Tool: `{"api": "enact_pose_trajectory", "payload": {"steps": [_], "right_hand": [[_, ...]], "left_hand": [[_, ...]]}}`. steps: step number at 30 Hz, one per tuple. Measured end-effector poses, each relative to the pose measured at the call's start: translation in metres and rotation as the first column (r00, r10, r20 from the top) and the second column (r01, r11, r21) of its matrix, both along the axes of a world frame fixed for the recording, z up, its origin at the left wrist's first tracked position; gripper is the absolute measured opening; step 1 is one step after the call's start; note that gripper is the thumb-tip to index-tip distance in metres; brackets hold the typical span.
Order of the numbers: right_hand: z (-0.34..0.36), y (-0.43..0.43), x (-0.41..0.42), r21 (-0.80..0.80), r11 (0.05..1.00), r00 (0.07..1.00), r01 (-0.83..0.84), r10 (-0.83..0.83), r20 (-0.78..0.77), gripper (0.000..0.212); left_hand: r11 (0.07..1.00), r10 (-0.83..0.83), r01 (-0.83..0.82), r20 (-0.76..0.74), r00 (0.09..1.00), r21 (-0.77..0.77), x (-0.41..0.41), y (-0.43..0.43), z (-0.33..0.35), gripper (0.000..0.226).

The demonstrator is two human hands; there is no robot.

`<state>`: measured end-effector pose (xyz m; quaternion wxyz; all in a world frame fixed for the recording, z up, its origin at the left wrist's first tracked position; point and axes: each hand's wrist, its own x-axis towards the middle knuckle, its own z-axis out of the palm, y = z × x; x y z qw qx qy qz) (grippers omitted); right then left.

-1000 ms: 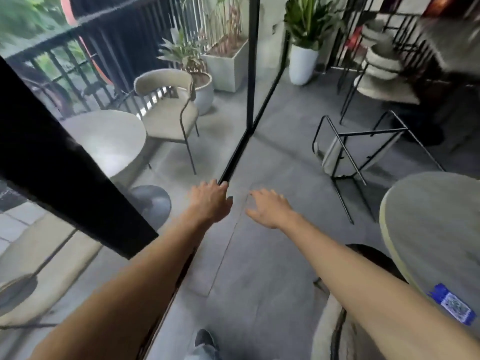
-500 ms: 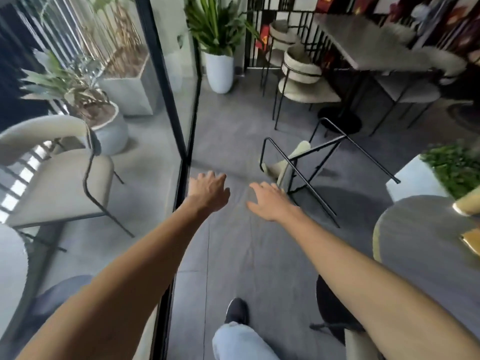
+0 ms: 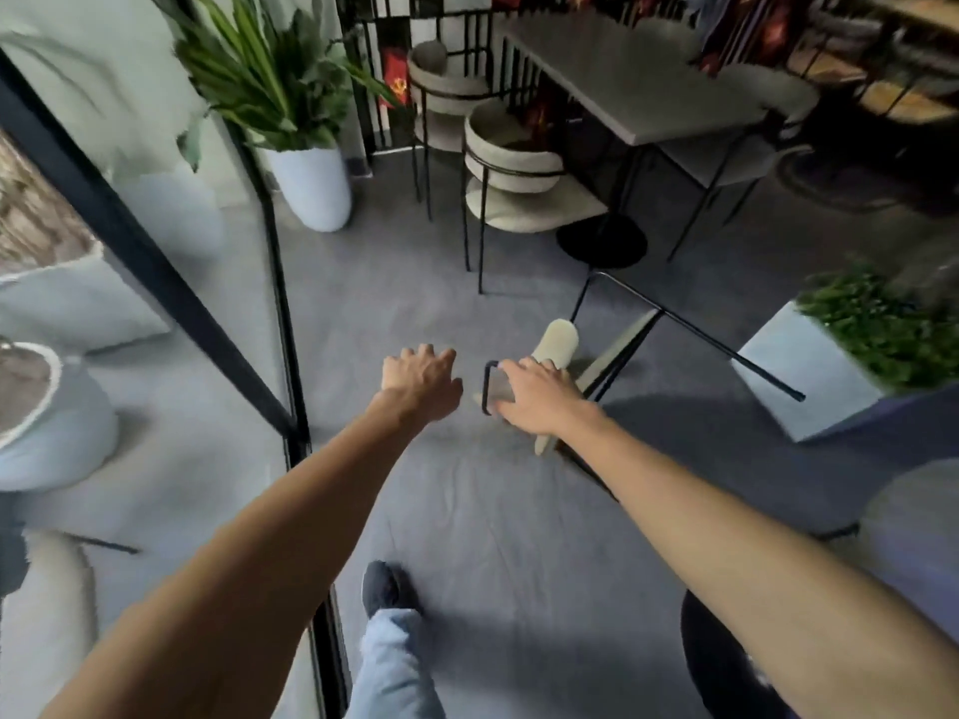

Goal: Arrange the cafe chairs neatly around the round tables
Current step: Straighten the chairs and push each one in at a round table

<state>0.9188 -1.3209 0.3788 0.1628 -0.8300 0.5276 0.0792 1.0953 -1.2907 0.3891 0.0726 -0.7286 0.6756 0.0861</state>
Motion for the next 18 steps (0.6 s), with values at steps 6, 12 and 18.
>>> {"api": "enact_pose_trajectory", "payload": {"steps": [6, 12, 18], "right_hand": [[-0.011, -0.129, 0.046, 0.015, 0.964, 0.965, 0.264, -0.264, 0.004, 0.050], [-0.036, -0.238, 0.055, 0.012, 0.896, 0.896, 0.444, -0.443, -0.040, 0.051], [-0.089, -0.340, 0.040, 0.084, 0.794, 0.799, 0.602, -0.600, -0.051, 0.058]], "left_hand": [[0.953, -0.302, 0.302, -0.018, 0.953, -0.005, 0.036, -0.166, 0.007, 0.044], [0.843, -0.537, 0.536, 0.010, 0.843, 0.047, 0.033, -0.309, -0.003, 0.048], [0.697, -0.714, 0.705, 0.040, 0.699, 0.129, -0.008, -0.440, -0.034, 0.049]]}}
